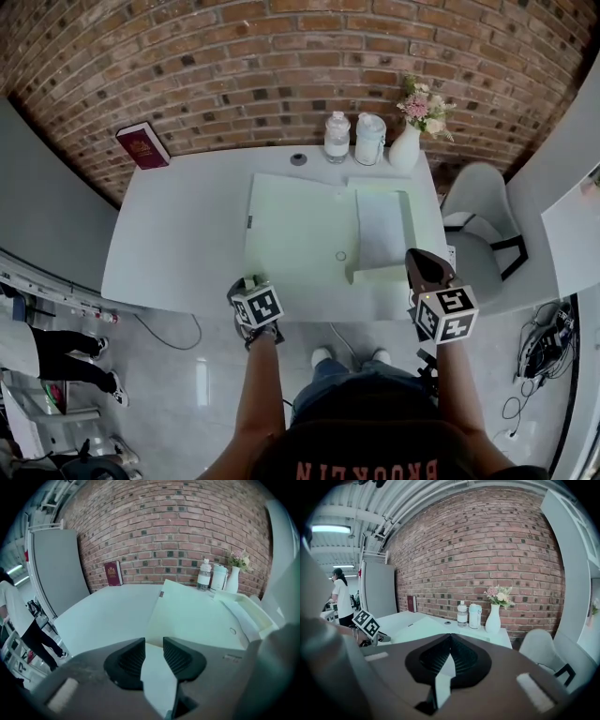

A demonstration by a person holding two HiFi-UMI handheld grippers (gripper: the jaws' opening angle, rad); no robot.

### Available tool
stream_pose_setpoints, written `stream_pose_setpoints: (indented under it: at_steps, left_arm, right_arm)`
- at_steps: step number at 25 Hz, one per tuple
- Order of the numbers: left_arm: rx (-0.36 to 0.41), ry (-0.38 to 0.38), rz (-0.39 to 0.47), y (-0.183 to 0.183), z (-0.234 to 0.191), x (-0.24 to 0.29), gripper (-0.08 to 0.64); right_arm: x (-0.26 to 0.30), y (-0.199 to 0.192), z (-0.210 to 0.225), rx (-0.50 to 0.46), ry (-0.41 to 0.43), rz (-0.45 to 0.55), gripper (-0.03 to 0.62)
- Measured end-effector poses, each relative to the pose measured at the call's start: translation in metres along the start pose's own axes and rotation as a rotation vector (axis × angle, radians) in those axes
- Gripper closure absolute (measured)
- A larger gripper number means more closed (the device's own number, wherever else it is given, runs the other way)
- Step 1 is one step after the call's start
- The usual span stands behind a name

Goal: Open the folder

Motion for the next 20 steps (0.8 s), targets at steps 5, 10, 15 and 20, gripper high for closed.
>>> stream_pose_setpoints:
  at_steps: [5, 10, 15, 20]
  left_arm:
    - [-0.012, 0.023, 0.078, 0.013, 0.013, -0.032, 0.433]
    - [-0.024, 0.057, 0.139, 0.023, 0.027, -0.059, 0.433]
    - [-0.034, 0.076, 0.197, 0.028, 0.046, -0.081, 0.433]
    - [-0.035, 0.082, 0.25, 0.031, 0.069, -0.105, 0.433]
  right_arm:
    - [-0.009, -0.002, 0.019, 0.018, 0.043, 0.02, 0.591]
    - [-0.019, 0.002, 0.042, 0.035, 0.068, 0.051, 0.591]
    - [-0.03, 0.005, 0.064, 0.043, 0.081, 0.072, 0.591]
    - [-0.042, 0.003, 0.084, 0.044, 0.103, 0.087, 0.591]
Point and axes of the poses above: the fingertips, and each gripper's own axes: x forward along the fingers, z to its right, y out of its top, the point moved 10 cm from there along -x, backward along the fingers, and after that the axes turned 5 degrees about x, right-handed, at the moved point
